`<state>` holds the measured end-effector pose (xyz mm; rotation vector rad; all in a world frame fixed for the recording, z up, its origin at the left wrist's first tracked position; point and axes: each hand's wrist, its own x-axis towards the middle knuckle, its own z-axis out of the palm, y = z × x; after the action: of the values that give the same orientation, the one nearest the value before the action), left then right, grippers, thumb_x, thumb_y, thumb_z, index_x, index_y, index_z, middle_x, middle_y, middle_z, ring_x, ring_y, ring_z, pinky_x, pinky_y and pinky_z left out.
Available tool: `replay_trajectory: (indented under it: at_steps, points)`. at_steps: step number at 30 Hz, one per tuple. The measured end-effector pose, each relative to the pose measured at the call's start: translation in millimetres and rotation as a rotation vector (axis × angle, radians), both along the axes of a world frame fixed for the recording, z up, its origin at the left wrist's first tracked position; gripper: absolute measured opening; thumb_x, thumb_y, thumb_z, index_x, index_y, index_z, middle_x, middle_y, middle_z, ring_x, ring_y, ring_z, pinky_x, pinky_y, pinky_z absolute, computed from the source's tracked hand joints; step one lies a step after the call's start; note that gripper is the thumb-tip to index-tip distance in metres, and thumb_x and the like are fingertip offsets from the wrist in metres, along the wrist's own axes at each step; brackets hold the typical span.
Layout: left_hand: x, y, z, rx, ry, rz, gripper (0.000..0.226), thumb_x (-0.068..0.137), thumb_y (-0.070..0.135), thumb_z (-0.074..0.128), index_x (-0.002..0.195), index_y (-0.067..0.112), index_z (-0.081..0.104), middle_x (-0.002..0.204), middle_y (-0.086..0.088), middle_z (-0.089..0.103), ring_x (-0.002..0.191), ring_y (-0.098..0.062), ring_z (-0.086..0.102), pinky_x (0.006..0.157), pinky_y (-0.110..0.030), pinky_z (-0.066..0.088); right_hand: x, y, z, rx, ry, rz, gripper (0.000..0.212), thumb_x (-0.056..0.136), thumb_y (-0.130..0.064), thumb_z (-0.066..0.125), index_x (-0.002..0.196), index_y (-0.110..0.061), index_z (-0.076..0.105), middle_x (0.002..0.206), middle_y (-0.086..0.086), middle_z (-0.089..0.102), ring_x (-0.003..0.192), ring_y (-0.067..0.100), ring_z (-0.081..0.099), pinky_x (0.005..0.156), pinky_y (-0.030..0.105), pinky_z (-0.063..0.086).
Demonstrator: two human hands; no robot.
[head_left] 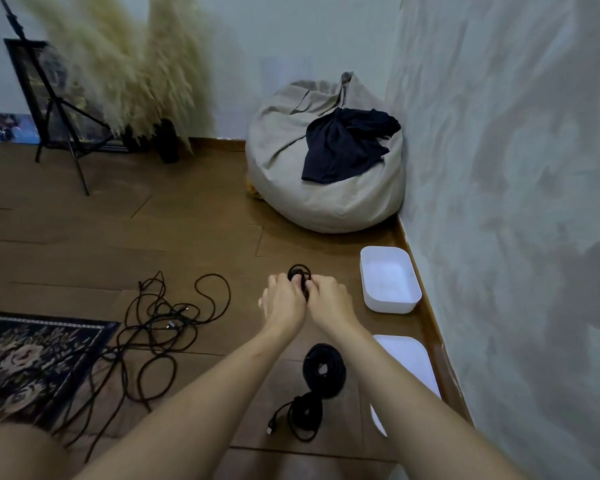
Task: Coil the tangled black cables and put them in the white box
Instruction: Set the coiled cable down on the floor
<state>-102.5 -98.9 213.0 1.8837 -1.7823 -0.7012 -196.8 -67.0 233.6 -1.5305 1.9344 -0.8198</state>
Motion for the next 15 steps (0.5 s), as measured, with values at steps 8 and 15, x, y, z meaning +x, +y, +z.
replay_trajectory:
  at_steps: [8,15]
  points:
    - [2.0,-3.8,-40.4,0.013,0.046,-0.003,0.041,0.112,0.034,0.029,0.121,0.005,0.056,0.128,-0.012,0.052,0.115,-0.031,0.051,0.095,-0.042,0.040,-10.8,-7.4,-41.0,-0.008,-0.052,-0.056,0.013,0.100,-0.025,0.060,0.096,-0.032,0.071,0.080,-0.008,0.074,0.071,0.009,0.071,0.071,0.034,0.062]
    - [1.7,-0.9,-58.9,0.032,0.114,0.000,0.027,0.112,0.031,0.030,0.101,0.013,0.046,0.118,-0.008,0.048,0.097,-0.017,0.037,0.082,-0.031,0.029,1.8,-20.3,-53.1,0.210,-0.125,-0.033,0.045,0.102,-0.022,0.049,0.057,-0.017,0.051,0.055,-0.001,0.050,0.057,0.018,0.046,0.056,0.031,0.031]
